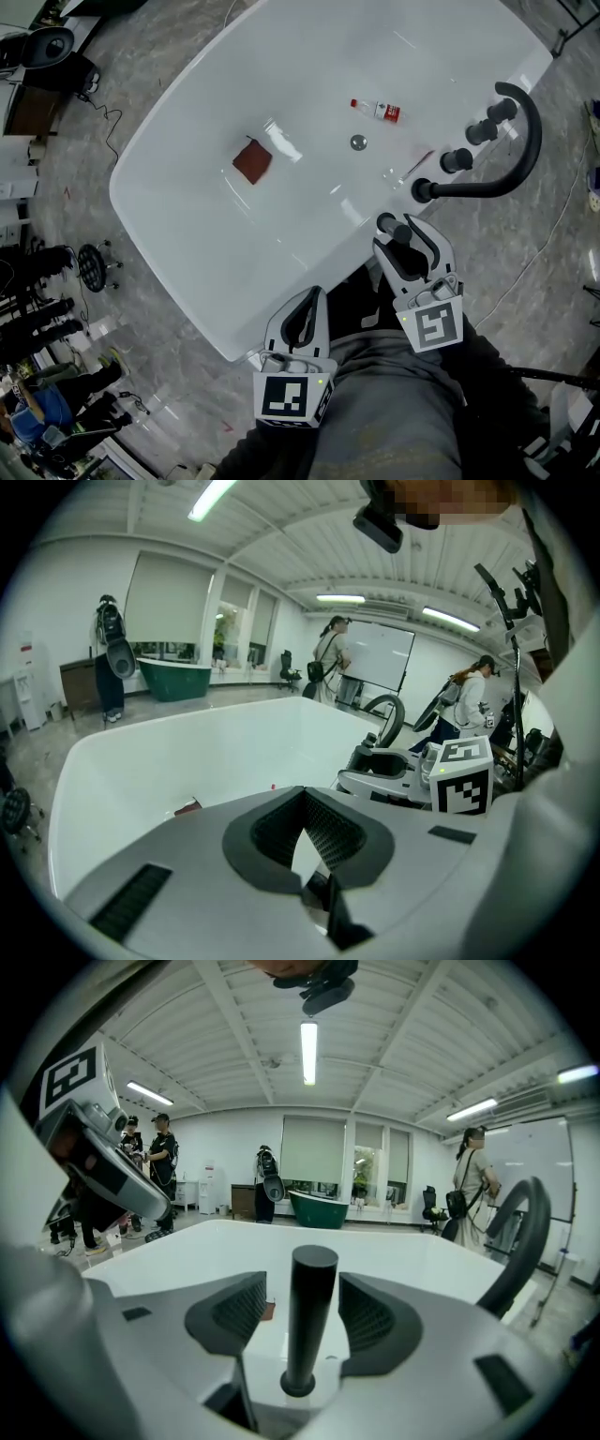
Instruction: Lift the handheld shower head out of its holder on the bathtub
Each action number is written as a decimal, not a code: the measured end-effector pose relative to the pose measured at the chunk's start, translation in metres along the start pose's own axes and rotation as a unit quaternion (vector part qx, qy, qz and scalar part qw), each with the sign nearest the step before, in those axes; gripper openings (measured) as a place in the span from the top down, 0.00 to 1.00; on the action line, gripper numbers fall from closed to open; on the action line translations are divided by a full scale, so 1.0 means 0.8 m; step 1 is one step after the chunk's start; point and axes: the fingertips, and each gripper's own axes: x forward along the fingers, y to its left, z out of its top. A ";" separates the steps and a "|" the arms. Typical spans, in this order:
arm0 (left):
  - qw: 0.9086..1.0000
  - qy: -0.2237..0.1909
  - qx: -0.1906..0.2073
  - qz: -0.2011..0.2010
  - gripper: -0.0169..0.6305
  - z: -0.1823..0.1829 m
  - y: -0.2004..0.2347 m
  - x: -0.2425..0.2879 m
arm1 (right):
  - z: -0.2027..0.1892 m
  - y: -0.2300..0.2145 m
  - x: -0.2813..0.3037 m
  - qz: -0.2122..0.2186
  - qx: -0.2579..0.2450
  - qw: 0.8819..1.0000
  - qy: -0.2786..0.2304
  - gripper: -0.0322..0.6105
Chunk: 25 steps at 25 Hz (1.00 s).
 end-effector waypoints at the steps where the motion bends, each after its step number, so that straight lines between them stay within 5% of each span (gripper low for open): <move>1: 1.000 0.000 -0.001 0.002 0.97 0.000 0.001 0.000 | -0.002 0.000 0.001 0.003 0.000 1.000 0.003 0.59; 9: 1.000 0.004 -0.006 0.007 0.97 0.002 0.003 -0.001 | -0.015 0.000 0.010 0.011 -0.012 0.999 0.035 0.60; 11: 1.000 0.006 -0.007 0.009 0.97 0.002 0.003 0.000 | -0.015 -0.003 0.011 0.000 -0.015 0.999 0.037 0.72; 25: 1.000 0.006 -0.005 0.014 0.97 0.015 0.000 0.003 | -0.016 -0.005 0.011 0.002 -0.007 0.999 0.043 0.73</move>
